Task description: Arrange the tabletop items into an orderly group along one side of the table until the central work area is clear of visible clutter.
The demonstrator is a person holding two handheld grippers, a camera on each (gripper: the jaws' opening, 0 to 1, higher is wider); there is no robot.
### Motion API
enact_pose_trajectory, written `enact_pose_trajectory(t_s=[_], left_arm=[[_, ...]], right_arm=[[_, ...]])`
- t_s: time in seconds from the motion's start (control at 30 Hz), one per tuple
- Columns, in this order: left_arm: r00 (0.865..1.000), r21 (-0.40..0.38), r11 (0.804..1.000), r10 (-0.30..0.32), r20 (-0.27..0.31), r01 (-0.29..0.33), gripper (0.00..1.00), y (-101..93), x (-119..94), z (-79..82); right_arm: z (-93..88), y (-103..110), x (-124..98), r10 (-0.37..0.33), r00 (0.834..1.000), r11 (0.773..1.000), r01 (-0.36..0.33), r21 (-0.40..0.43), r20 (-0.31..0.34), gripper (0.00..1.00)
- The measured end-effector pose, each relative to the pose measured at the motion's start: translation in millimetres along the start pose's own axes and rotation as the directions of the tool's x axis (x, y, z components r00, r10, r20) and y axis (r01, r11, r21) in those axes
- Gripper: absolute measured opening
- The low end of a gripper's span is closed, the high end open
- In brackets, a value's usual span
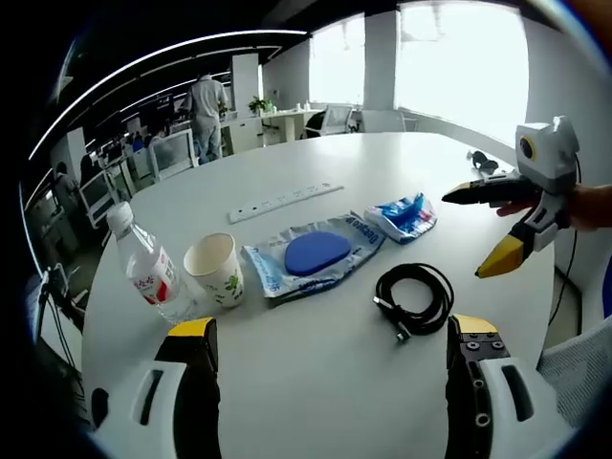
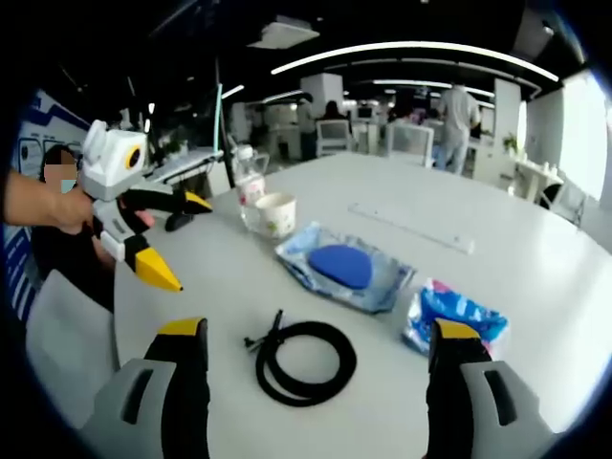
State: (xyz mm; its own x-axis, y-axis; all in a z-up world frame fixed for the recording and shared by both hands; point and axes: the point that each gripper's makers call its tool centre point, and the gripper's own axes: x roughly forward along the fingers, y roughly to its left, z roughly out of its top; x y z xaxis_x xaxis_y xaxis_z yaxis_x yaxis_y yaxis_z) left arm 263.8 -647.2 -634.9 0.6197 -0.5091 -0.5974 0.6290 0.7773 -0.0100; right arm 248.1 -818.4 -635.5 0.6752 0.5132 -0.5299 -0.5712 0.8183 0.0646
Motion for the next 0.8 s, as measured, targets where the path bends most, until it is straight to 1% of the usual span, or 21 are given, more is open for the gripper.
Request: enact_pose_trajectory(t_s=[0.2,0.4,0.8], left_arm=[[1.0,-0.006,1.0,0.019,0.015,-0.019,0.98,8.1,-10.1,-3.6],[0.999,-0.009,0.999,0.033,0.022,-0.033,0.98,12.5,-18.9,-9.4],[0.997,-0.013,0.998,0.066,0.047,-0.065,0.98,20.1,-45.2,-19.2]], right_arm=[[1.2,1.8,-5.9,-0.002,1.0,1.0,0.002,0.004,0.008,0.93],[-1.5,2.1,-13.8,-0.015,1.0,1.0,0.015,-0.011,0.01,0.93],[-2.8,0.6,-37.2,-0.047,0.998,0.999,0.046,0.007,0.051,0.96]])
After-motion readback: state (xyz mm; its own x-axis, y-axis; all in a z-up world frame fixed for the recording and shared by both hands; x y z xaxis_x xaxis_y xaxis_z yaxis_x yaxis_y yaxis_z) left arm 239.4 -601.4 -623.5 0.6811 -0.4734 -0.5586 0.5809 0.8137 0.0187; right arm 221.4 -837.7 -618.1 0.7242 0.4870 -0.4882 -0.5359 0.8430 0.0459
